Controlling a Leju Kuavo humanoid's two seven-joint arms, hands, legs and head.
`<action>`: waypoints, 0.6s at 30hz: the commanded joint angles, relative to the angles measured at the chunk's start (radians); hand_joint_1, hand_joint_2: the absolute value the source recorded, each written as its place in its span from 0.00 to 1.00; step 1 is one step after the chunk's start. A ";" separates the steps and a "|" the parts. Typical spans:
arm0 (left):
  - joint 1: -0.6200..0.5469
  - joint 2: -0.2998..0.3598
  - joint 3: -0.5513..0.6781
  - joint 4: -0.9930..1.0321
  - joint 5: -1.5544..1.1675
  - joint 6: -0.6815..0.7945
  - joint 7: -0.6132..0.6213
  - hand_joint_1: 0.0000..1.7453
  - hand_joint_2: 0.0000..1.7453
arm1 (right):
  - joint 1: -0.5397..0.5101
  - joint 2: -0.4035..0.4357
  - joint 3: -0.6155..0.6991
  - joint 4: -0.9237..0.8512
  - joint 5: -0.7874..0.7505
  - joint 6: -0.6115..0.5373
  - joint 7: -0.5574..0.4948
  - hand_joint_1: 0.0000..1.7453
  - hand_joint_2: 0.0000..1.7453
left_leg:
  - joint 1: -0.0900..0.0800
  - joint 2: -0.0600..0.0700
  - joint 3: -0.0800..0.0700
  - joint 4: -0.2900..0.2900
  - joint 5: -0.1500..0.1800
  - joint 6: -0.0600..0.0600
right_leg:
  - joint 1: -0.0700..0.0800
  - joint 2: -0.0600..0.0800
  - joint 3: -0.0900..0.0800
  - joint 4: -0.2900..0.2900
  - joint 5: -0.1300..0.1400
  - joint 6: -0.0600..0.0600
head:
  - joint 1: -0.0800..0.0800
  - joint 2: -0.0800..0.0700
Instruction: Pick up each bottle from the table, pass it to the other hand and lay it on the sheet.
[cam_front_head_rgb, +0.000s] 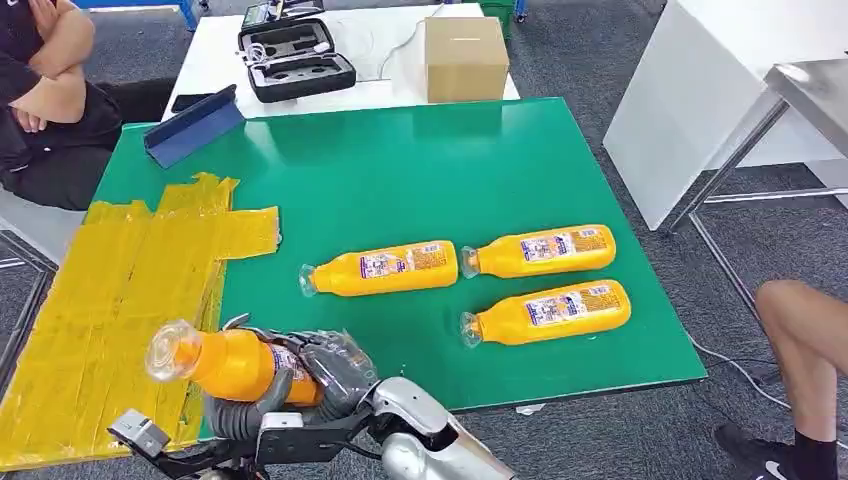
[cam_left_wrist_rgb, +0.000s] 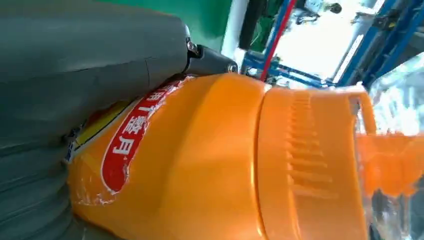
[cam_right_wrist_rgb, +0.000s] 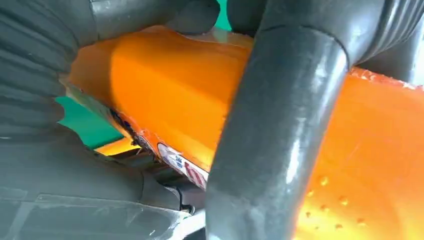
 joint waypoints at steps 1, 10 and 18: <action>-0.021 -0.008 -0.018 -0.025 0.019 0.007 0.014 1.00 1.00 | 0.047 -0.006 -0.089 -0.047 -0.021 -0.077 0.014 0.00 1.00 | 0.001 -0.001 0.003 0.000 -0.002 -0.001 | 0.001 -0.002 0.004 0.000 -0.002 -0.001 | 0.000 0.000; -0.095 0.046 -0.076 -0.103 -0.407 0.477 0.018 1.00 1.00 | -0.068 -0.116 -0.315 -0.197 -0.019 -0.093 0.071 0.00 0.00 | 0.000 -0.003 0.000 0.001 0.001 0.001 | 0.000 -0.003 0.001 0.001 -0.001 0.000 | 0.000 0.000; -0.333 0.126 0.056 0.122 -1.165 0.894 0.288 1.00 1.00 | -0.312 -0.138 -0.381 -0.021 -0.042 0.070 0.115 0.00 0.00 | 0.000 -0.001 -0.002 -0.001 0.008 0.000 | 0.000 0.000 -0.001 0.000 0.007 -0.001 | 0.000 0.000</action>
